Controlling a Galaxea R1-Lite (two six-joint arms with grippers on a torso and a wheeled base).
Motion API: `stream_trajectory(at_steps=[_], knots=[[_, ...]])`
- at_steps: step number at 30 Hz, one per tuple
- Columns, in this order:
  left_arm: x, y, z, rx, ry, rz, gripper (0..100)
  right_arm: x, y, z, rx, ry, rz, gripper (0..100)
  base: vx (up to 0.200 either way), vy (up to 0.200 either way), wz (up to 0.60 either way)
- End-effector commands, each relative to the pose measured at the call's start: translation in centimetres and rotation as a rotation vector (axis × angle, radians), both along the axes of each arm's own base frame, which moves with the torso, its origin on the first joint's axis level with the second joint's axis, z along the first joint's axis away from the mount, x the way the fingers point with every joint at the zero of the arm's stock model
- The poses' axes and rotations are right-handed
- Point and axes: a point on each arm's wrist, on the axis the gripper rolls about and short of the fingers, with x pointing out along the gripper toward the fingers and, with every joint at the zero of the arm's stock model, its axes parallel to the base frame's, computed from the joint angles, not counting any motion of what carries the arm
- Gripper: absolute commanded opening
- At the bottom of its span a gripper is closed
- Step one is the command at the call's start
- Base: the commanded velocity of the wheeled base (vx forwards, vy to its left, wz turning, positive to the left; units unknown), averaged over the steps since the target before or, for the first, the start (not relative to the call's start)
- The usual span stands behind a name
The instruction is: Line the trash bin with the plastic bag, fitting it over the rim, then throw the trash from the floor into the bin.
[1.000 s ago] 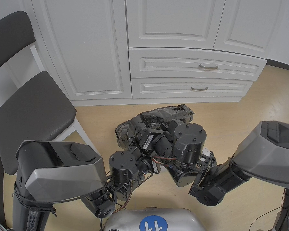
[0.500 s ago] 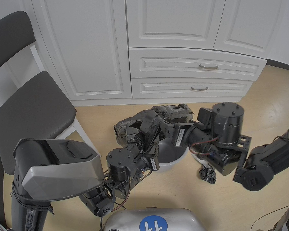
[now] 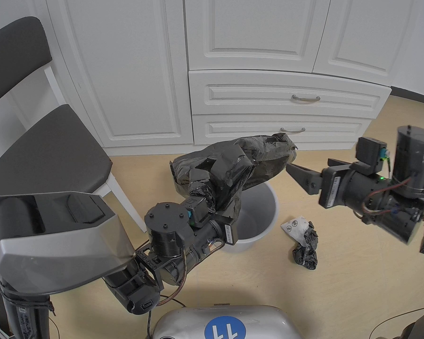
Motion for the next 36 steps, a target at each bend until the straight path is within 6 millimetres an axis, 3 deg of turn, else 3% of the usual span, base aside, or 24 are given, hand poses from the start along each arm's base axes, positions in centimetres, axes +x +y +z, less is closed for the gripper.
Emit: stream_trajectory(at_steps=[1,7,12,17,22,27,36], knots=[[-1.6,0.2,3.0,0.047,-0.031,-0.03,0,-3.6,-3.7,3.2,0.044,-0.091,0.05,100,0.0,0.0,0.0],[-2.5,0.2,6.1,0.107,-0.057,-0.078,0,-5.6,-5.7,4.2,0.021,-0.103,0.052,100,0.0,0.0,0.0],[-4.7,1.7,9.7,0.185,0.039,-0.208,0,-4.6,-7.2,3.4,-0.038,-0.073,0.018,100,0.0,0.0,0.0],[-4.8,2.4,12.3,0.152,0.022,-0.211,0,-2.7,-8.8,2.3,-0.07,-0.027,0.027,100,0.0,0.0,0.0],[-4.6,2.5,12.6,0.036,0.092,-0.198,0,-1.1,-9.2,1.4,-0.081,0.02,0.008,100,0.0,0.0,0.0],[-3.7,1.6,11.5,-0.176,0.184,-0.186,0,0.6,-9.2,0.1,-0.101,0.078,-0.011,100,0.0,0.0,0.0],[-3.6,1.5,10.7,-0.235,0.16,-0.188,0,1.8,-8.9,-0.5,-0.101,0.096,-0.011,100,0.0,0.0,0.0]])
